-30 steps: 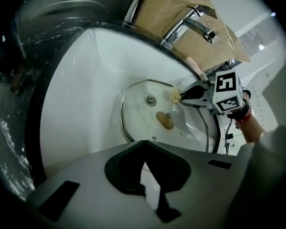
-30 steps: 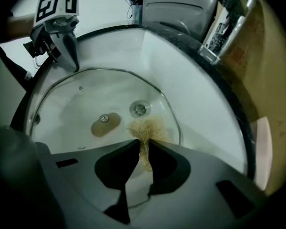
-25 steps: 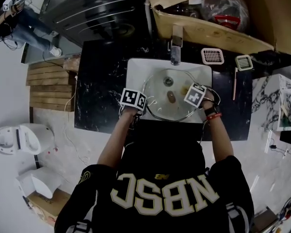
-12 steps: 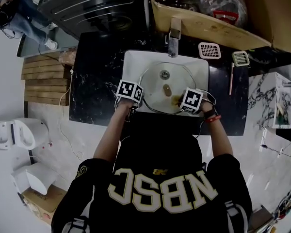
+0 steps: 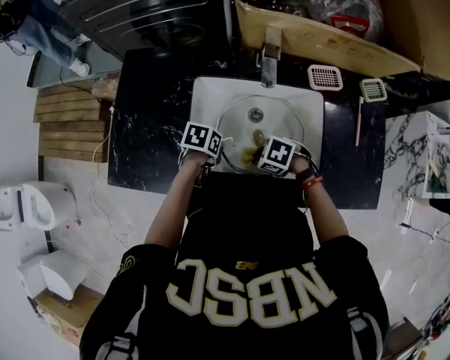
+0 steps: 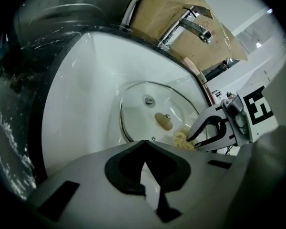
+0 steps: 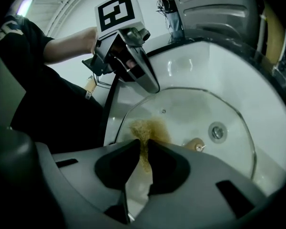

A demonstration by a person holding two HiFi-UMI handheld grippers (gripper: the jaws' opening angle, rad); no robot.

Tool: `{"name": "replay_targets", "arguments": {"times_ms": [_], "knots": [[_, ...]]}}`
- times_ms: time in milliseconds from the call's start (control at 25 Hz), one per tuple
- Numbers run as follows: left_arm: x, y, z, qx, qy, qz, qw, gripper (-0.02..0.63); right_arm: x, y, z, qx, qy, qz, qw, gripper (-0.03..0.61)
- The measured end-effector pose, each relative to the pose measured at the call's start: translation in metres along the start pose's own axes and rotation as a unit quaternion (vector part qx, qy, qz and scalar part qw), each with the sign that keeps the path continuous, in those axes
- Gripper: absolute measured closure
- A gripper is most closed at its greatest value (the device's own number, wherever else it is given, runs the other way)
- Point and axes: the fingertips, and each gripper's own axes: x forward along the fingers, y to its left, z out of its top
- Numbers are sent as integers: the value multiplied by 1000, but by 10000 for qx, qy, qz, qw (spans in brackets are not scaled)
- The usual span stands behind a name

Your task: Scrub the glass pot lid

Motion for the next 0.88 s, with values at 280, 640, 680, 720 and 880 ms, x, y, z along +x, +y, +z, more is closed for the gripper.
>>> {"name": "replay_targets", "arguments": {"times_ms": [280, 640, 680, 720, 880], "knots": [[0, 0, 0, 8, 44, -6, 10000, 601, 17, -18, 36, -37, -241, -173, 9996, 517], [2, 0, -2, -7, 109, 11, 9999, 601, 42, -95, 68, -338, -746, -2080, 9747, 514], [2, 0, -1, 2, 105, 13, 9999, 601, 43, -101, 70, -257, -764, -2114, 9741, 515], [1, 0, -1, 12, 104, 17, 9999, 601, 43, -107, 71, -196, -774, -2144, 9735, 515], [2, 0, -2, 45, 137, 29, 9999, 601, 39, -130, 70, 10, -705, -2285, 9710, 515]]}}
